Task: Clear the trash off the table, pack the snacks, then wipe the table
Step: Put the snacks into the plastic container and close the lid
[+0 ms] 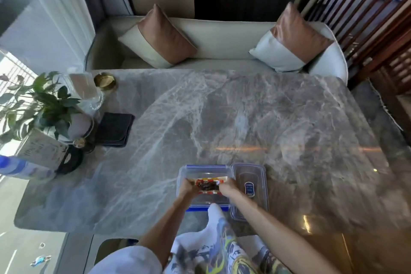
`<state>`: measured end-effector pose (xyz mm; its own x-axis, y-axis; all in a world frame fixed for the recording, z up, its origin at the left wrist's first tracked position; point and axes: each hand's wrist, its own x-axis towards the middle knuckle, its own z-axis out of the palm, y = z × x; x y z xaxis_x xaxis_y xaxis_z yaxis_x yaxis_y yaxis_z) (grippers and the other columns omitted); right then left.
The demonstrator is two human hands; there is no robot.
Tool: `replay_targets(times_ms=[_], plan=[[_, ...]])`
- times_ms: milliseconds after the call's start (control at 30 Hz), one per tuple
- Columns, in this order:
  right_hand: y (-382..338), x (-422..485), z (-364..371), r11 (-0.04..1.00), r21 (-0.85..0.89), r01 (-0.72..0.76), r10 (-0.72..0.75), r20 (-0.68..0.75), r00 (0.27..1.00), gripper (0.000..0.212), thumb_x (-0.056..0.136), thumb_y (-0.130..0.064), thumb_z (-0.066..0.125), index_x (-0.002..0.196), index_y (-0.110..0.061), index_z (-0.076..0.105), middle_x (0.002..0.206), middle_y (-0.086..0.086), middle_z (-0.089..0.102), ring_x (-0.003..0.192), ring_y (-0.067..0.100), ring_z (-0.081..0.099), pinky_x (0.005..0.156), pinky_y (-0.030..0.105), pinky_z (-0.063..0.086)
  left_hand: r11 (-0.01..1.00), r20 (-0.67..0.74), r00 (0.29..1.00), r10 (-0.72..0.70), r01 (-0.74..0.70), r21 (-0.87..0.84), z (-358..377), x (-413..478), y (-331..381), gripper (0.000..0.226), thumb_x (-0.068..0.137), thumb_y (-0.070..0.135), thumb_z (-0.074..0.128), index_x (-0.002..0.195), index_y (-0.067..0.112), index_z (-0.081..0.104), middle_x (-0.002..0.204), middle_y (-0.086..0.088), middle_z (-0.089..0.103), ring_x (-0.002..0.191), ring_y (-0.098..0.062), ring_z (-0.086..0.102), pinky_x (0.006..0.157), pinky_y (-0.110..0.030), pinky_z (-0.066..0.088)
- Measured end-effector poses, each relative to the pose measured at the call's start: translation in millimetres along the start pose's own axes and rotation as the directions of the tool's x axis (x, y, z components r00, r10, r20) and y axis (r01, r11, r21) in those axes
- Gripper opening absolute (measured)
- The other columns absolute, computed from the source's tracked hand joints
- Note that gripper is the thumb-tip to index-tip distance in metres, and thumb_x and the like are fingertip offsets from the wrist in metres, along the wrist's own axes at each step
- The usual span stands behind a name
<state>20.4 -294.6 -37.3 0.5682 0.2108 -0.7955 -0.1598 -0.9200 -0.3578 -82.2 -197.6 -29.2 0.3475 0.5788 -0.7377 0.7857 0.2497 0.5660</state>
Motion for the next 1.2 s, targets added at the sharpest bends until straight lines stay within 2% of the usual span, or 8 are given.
replay_targets(times_ms=[133,233,333,467,533,667,933,1200], plan=[[2.5,-1.6,5.2,0.997,-0.004,-0.073,0.073,0.015,0.997,0.045,0.095,-0.026,0.054,0.132,-0.001,0.052,0.132,0.017,0.06,0.117,0.03,0.06,0.093,0.03,0.048,0.999,0.026,0.998,-0.049,0.048,0.023,0.2,0.0,-5.2,0.019,0.086,0.001,0.057,0.068,0.008,0.055,0.073,-0.01,0.058,0.067,-0.018,0.054,0.061,-0.028,0.042],[1.3,-1.3,6.6,0.995,-0.016,-0.098,0.099,0.012,0.995,0.046,0.095,-0.026,0.054,0.133,-0.001,0.051,0.133,0.017,0.06,0.118,0.031,0.06,0.094,0.031,0.048,0.995,0.01,0.997,-0.079,0.078,0.068,0.5,0.4,-8.2,0.01,0.088,0.006,0.055,0.088,0.002,0.064,0.095,-0.019,0.066,0.087,-0.028,0.062,0.075,-0.034,0.047],[-0.3,0.8,8.9,0.994,-0.055,-0.098,0.099,0.011,0.995,0.04,0.094,-0.022,0.051,0.129,-0.002,0.055,0.129,0.018,0.062,0.116,0.031,0.061,0.088,0.03,0.048,0.992,-0.027,0.994,-0.103,0.105,0.073,1.8,-0.3,-9.2,0.017,0.09,0.007,0.05,0.074,0.006,0.057,0.081,-0.009,0.059,0.074,-0.019,0.054,0.07,-0.028,0.039],[0.9,0.2,13.6,0.992,-0.106,-0.071,0.069,-0.023,0.997,0.04,0.097,-0.022,0.045,0.132,-0.003,0.053,0.134,0.016,0.058,0.12,0.032,0.058,0.093,0.03,0.047,0.984,-0.056,0.992,-0.113,0.12,0.13,4.0,-3.1,-5.7,0.025,0.091,0.007,0.045,0.106,-0.003,0.061,0.105,-0.018,0.067,0.1,-0.03,0.062,0.072,-0.028,0.042],[1.4,-0.4,14.6,0.993,-0.11,-0.049,0.047,-0.022,0.999,0.042,0.097,-0.02,0.043,0.136,-0.005,0.048,0.139,0.016,0.055,0.124,0.032,0.056,0.099,0.033,0.046,0.982,-0.057,0.993,-0.107,0.114,0.149,3.5,-4.0,-4.9,0.027,0.091,0.008,0.045,0.11,-0.003,0.061,0.112,-0.018,0.067,0.105,-0.03,0.063,0.074,-0.028,0.044],[0.7,-2.7,14.2,0.998,-0.055,-0.041,0.041,-0.012,0.999,0.058,0.098,-0.019,0.042,0.153,-0.012,0.023,0.155,0.011,0.036,0.137,0.032,0.042,0.112,0.036,0.037,0.981,-0.063,0.994,-0.086,0.096,0.171,3.3,-4.7,-6.7,0.028,0.09,0.008,0.046,0.112,-0.002,0.059,0.115,-0.018,0.066,0.106,-0.029,0.062,0.079,-0.031,0.047],[0.4,-2.1,19.9,0.994,-0.107,0.003,-0.006,-0.031,1.0,0.052,0.1,-0.02,0.036,0.15,-0.011,0.026,0.149,0.015,0.043,0.132,0.033,0.048,0.105,0.034,0.04,0.963,-0.095,0.995,0.038,-0.011,0.27,13.5,-10.3,-8.4,0.026,0.086,0.003,0.047,0.11,-0.002,0.057,0.112,-0.021,0.067,0.106,-0.035,0.062,0.082,-0.039,0.049],[0.1,0.5,13.2,1.0,-0.019,-0.019,0.02,0.054,0.998,0.067,0.099,-0.014,0.039,0.156,-0.022,0.005,0.159,0.007,0.027,0.14,0.03,0.038,0.11,0.032,0.036,0.967,-0.098,0.995,0.022,0.004,0.254,5.2,-4.1,-13.2,0.026,0.089,0.006,0.047,0.111,-0.001,0.058,0.113,-0.02,0.067,0.105,-0.035,0.063,0.081,-0.037,0.049]])
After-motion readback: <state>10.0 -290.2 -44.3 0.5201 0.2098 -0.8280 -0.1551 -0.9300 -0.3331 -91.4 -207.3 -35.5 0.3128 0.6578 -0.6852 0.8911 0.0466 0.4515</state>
